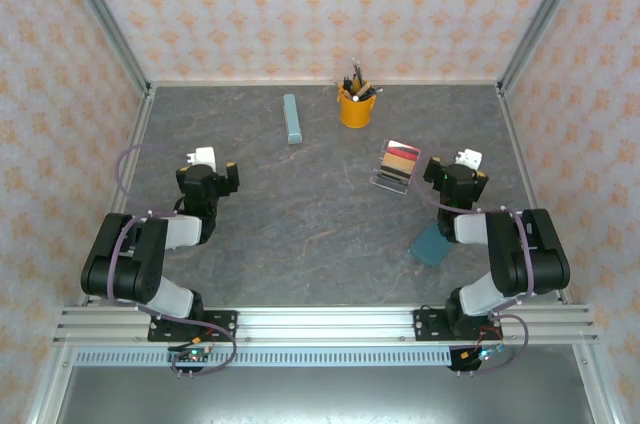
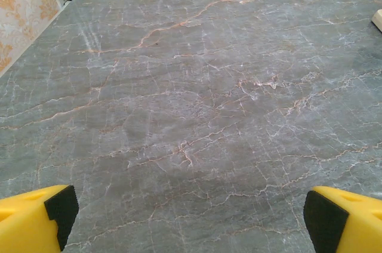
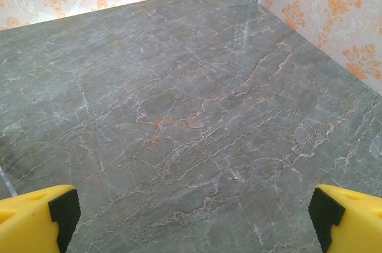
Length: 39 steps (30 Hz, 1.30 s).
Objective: Take the credit cards out of the card holder
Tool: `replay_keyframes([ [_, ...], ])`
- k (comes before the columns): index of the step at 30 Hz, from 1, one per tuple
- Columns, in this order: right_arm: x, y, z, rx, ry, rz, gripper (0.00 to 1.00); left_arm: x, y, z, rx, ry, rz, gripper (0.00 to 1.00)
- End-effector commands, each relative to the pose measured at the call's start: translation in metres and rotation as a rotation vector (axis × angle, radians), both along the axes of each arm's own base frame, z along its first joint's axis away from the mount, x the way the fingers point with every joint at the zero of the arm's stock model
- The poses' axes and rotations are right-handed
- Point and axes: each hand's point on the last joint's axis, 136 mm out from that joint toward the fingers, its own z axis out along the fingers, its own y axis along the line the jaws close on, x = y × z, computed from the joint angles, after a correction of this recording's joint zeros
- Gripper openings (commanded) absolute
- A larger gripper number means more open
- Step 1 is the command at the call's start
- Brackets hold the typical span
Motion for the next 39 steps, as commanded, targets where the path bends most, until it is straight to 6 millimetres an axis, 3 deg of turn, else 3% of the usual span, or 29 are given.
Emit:
replay_keyframes([
  [1,0.000,-0.005,0.003,0.003,-0.010,-0.028,1.00,0.007,0.000,0.009,0.006,-0.028,-0.004,1.00],
  [29,-0.002,-0.006,0.006,0.002,-0.026,-0.036,1.00,0.006,-0.001,0.011,0.007,-0.035,-0.008,1.00],
  [35,-0.023,-0.019,0.061,0.024,-0.060,-0.125,1.00,-0.013,0.011,0.051,-0.014,-0.022,0.075,1.00],
  [39,-0.046,-0.021,0.099,0.184,-0.058,-0.207,1.00,-0.030,0.019,0.093,-0.145,-0.042,0.186,1.00],
])
